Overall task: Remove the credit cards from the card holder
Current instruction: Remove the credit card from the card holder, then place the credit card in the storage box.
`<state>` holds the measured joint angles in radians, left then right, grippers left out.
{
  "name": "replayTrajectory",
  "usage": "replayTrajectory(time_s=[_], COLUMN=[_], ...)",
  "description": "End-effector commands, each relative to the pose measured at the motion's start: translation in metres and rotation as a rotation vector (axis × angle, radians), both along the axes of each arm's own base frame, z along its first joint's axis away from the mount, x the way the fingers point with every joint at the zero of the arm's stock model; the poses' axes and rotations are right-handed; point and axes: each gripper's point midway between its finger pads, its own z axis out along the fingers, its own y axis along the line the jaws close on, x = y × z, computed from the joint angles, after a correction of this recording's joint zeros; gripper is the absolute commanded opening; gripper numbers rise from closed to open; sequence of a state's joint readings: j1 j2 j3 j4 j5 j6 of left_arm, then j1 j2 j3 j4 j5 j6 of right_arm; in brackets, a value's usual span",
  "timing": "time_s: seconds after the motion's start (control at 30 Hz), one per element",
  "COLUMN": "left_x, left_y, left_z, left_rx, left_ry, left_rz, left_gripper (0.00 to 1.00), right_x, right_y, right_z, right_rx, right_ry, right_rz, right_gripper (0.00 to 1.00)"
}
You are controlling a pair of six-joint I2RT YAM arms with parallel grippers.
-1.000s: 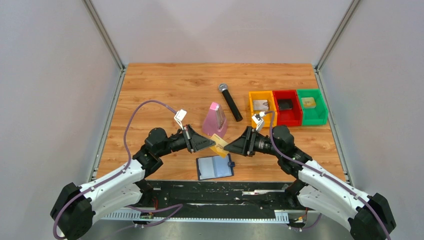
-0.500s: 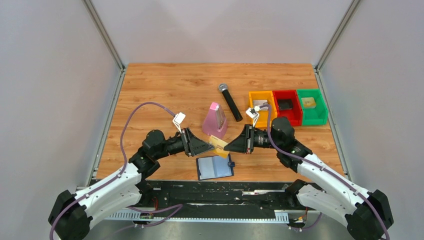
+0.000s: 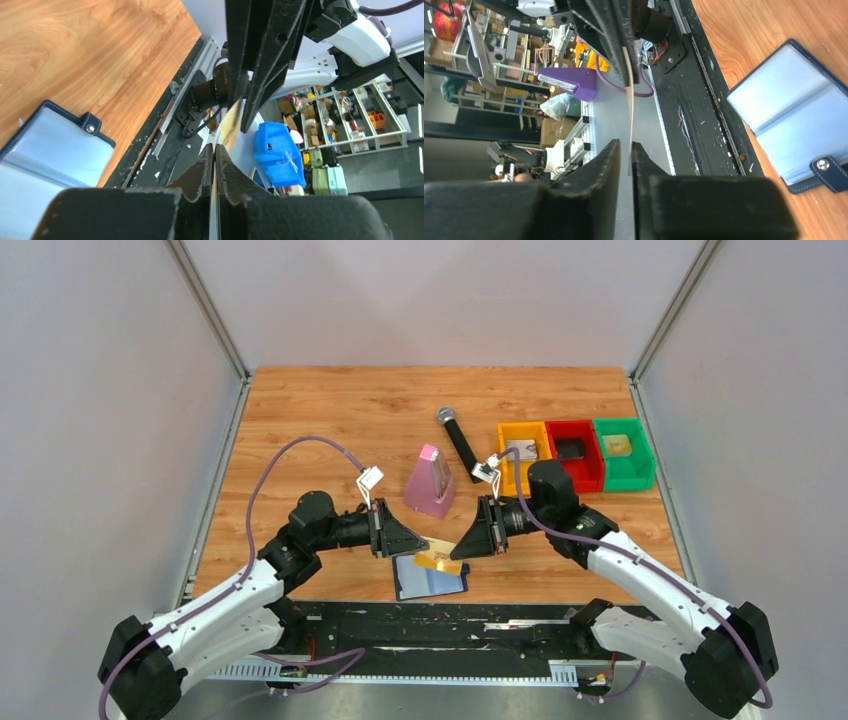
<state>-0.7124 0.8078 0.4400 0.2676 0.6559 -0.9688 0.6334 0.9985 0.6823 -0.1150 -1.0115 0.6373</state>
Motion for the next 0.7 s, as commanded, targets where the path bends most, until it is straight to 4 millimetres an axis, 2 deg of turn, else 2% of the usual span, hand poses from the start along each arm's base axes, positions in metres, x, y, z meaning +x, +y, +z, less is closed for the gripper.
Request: replayTrajectory(time_s=[0.0, 0.1, 0.13, 0.27, 0.43, 0.67], left_x=[-0.002, 0.005, 0.007, 0.018, 0.027, 0.034], left_y=[-0.004, -0.005, -0.005, -0.003, 0.003, 0.011], left_z=[0.012, 0.006, 0.005, 0.006, 0.017, 0.022], left_rx=[-0.038, -0.033, -0.041, -0.100, -0.171, -0.217], left_ry=[-0.040, -0.017, -0.013, 0.017, 0.006, 0.013], left_rz=[-0.034, 0.005, 0.018, 0.104, 0.179, 0.254], left_gripper=[0.02, 0.00, 0.00, 0.00, 0.00, 0.00], right_x=[0.005, 0.022, 0.027, 0.027, 0.030, 0.033], right_y=[0.000, -0.001, -0.002, -0.004, -0.009, -0.009], right_z=[0.010, 0.002, 0.001, 0.008, -0.004, 0.004], right_rx=[0.007, -0.035, -0.040, 0.094, 0.107, 0.171], right_ry=[-0.045, 0.001, 0.028, 0.088, 0.138, 0.140], right_rz=[-0.011, -0.173, -0.228, -0.321, -0.388, -0.413], right_gripper=[0.24, 0.50, 0.53, 0.55, 0.50, 0.30])
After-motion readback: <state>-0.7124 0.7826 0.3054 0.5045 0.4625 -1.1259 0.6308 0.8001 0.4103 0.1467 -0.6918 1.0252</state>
